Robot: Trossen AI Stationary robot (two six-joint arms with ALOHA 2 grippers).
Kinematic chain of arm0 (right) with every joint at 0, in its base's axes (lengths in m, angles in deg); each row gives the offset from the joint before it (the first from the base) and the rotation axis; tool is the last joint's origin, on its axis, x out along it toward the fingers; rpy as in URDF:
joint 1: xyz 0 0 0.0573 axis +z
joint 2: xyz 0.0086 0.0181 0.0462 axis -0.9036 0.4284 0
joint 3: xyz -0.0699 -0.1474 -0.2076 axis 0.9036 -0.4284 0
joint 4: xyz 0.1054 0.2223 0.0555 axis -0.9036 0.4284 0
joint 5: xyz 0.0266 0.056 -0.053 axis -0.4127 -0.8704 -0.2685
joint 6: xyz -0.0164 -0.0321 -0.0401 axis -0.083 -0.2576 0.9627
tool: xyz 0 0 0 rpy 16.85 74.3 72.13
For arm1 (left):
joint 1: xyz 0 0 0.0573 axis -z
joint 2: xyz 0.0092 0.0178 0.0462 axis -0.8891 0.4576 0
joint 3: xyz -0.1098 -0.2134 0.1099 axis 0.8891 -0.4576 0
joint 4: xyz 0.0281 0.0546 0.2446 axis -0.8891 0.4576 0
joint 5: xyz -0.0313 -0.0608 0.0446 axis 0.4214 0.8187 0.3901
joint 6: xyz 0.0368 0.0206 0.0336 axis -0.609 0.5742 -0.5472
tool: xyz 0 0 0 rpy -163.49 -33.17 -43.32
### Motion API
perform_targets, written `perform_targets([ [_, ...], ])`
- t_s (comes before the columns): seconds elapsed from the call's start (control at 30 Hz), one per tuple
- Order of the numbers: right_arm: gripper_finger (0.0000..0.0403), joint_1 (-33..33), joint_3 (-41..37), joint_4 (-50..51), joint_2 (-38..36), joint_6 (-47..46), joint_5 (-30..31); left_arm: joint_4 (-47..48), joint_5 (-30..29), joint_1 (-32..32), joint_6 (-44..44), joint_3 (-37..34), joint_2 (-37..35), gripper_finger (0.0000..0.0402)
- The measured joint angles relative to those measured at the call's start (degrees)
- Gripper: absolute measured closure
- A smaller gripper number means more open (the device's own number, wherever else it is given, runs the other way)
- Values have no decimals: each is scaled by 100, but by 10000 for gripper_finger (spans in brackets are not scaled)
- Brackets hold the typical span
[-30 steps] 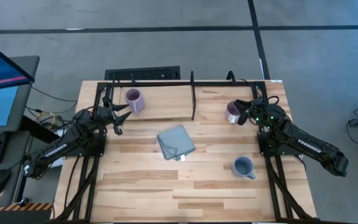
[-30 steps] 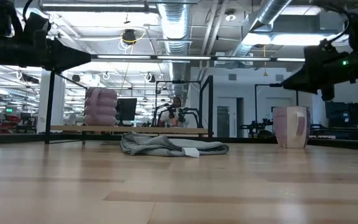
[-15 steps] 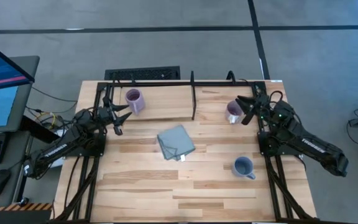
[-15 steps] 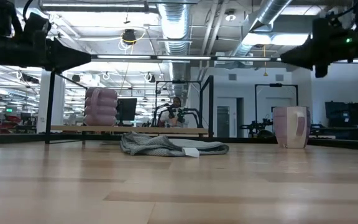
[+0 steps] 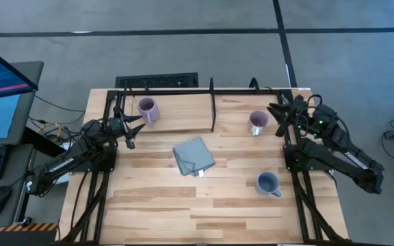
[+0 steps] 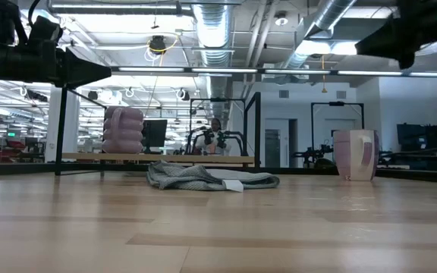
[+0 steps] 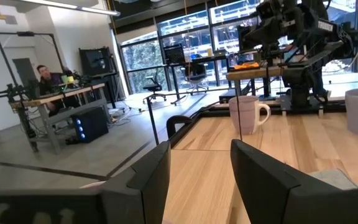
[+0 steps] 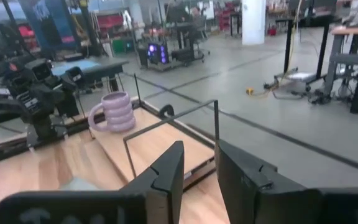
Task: Stack small to large cups/mugs on shelf
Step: Put the violet patterned mug on the shelf
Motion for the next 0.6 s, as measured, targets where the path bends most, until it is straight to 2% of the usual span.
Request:
perform_targets([
  [0.33, 289, 0, 1394, 1306, 77, -363, 4, -2, -1, 0, 9, -2, 0, 240],
  [0.47, 289, -2, 1990, 2040, 508, -383, 14, -4, -2, 0, 9, -2, 0, 240],
  [0.6, 289, -2, 2504, 2679, 1260, -515, 62, -4, -2, 0, 9, -2, 0, 240],
])
